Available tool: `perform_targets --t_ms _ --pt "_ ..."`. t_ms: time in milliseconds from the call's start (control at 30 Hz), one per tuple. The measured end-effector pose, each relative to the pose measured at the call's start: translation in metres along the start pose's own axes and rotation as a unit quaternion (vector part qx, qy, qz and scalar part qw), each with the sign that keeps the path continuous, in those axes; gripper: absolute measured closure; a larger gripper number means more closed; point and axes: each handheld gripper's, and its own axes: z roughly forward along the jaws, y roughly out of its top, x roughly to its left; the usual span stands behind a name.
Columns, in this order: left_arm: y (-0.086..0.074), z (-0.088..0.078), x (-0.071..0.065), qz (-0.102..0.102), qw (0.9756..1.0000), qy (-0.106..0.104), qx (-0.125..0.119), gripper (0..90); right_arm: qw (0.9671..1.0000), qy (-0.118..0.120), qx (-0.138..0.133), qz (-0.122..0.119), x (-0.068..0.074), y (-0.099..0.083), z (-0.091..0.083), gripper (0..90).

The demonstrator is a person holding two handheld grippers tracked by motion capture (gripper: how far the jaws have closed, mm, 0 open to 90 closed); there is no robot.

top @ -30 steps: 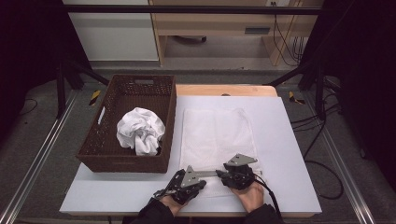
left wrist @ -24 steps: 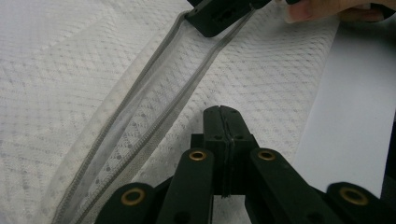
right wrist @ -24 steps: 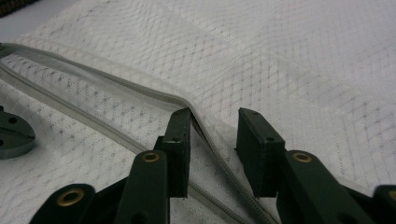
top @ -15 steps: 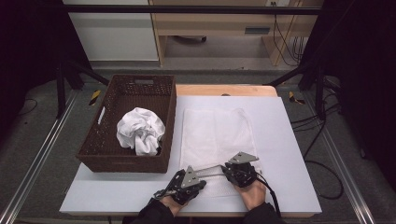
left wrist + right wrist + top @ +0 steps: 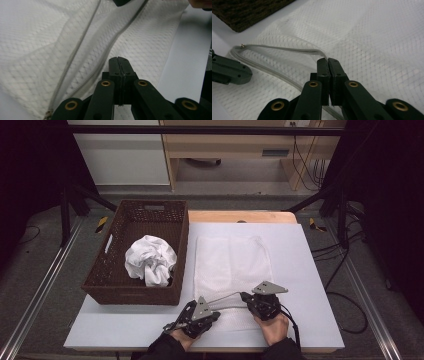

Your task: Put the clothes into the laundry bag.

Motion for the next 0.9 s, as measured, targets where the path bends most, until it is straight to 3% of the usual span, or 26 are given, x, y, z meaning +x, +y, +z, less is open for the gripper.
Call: perform_targets --t_ms 233,300,367,533,767,900 --pt "0.019 -0.016 0.006 0.008 0.999 0.029 -0.035 77.7 0.9999 0.007 -0.011 -0.004 0.002 0.004 -0.008 88.2" --pt "0.026 -0.014 0.007 0.018 0.9982 0.047 -0.033 68.0 0.9999 0.01 -0.013 -0.005 0.002 0.005 -0.01 88.1" --pt "0.031 -0.009 0.009 0.019 0.9982 0.051 -0.028 59.2 0.9998 0.011 -0.012 -0.006 0.003 0.006 -0.01 88.2" --pt "0.04 0.007 0.013 0.031 0.9974 0.065 -0.011 49.8 0.9998 0.015 -0.011 -0.007 0.004 0.006 -0.011 88.2" --pt "0.042 0.031 0.012 0.039 0.9969 0.068 0.012 49.2 0.9998 0.015 -0.008 -0.007 0.005 0.006 -0.01 88.2" --pt "0.041 0.04 0.013 0.043 0.9963 0.07 0.028 62.1 0.9998 0.017 -0.004 -0.01 0.005 0.006 -0.009 88.1"
